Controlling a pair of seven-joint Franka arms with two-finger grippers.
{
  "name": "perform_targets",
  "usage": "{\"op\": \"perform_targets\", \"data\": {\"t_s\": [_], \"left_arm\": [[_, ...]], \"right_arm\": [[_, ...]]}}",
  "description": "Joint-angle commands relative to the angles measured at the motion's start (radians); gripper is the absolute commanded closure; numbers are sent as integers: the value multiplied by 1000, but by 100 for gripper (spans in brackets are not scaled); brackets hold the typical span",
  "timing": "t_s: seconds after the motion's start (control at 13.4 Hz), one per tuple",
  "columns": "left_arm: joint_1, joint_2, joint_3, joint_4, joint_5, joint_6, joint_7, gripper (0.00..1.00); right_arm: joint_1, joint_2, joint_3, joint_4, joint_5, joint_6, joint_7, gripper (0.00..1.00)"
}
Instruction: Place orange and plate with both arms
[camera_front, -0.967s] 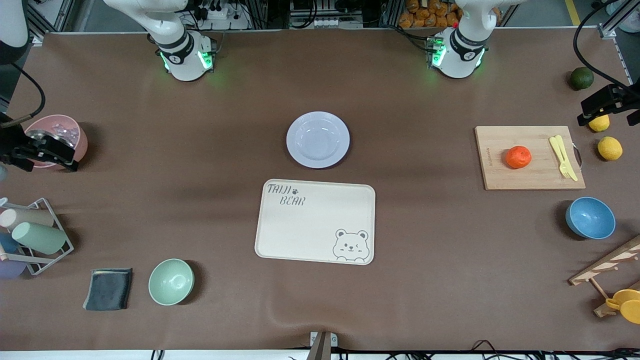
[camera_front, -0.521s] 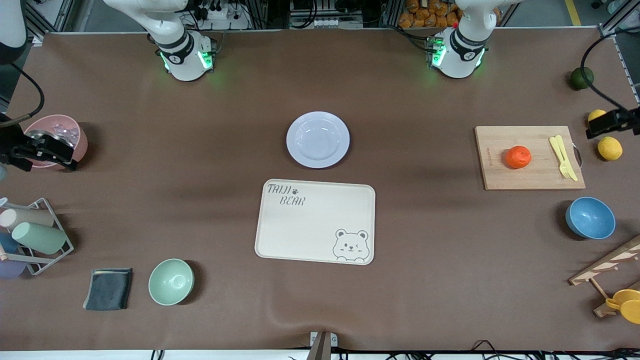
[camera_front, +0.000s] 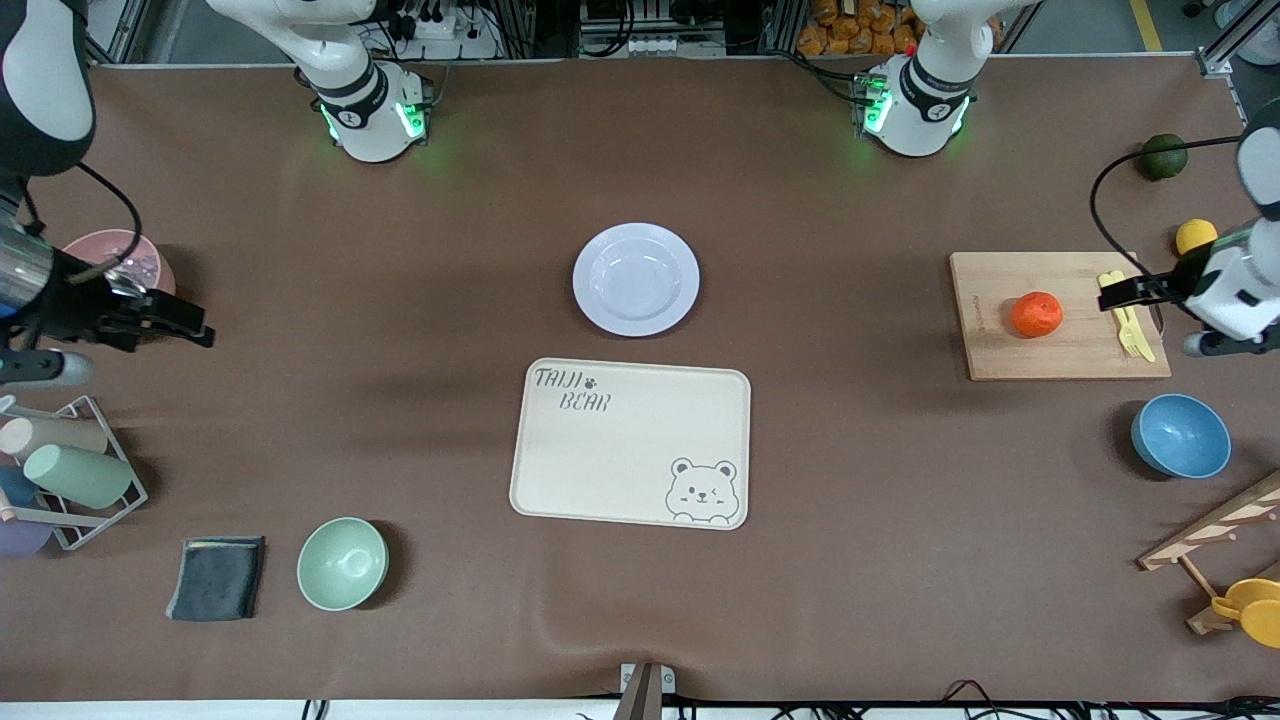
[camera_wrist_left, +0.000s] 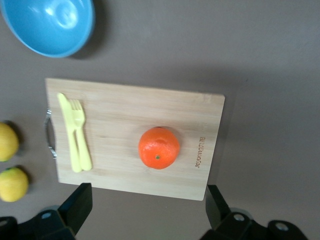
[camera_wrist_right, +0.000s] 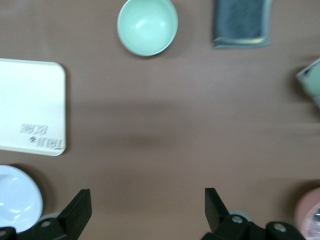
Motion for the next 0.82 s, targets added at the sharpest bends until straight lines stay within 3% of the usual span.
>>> {"op": "perform_targets", "data": {"t_s": [0.0, 0.22, 0.6, 0.74], "left_arm": [[33, -41, -13, -173, 13, 173, 6, 0], [36, -25, -11, -273, 13, 318, 6, 0], [54, 46, -10, -287, 16, 359, 8, 0], [59, 80, -10, -288, 25, 393, 8, 0]], "right_arm": [[17, 17, 0, -25, 53, -34, 22, 0], [38, 18, 1, -35, 124, -37, 130, 0], [74, 67, 1, -69, 366, -82, 130, 0], [75, 130, 1, -71, 463, -82, 125, 0]]}}
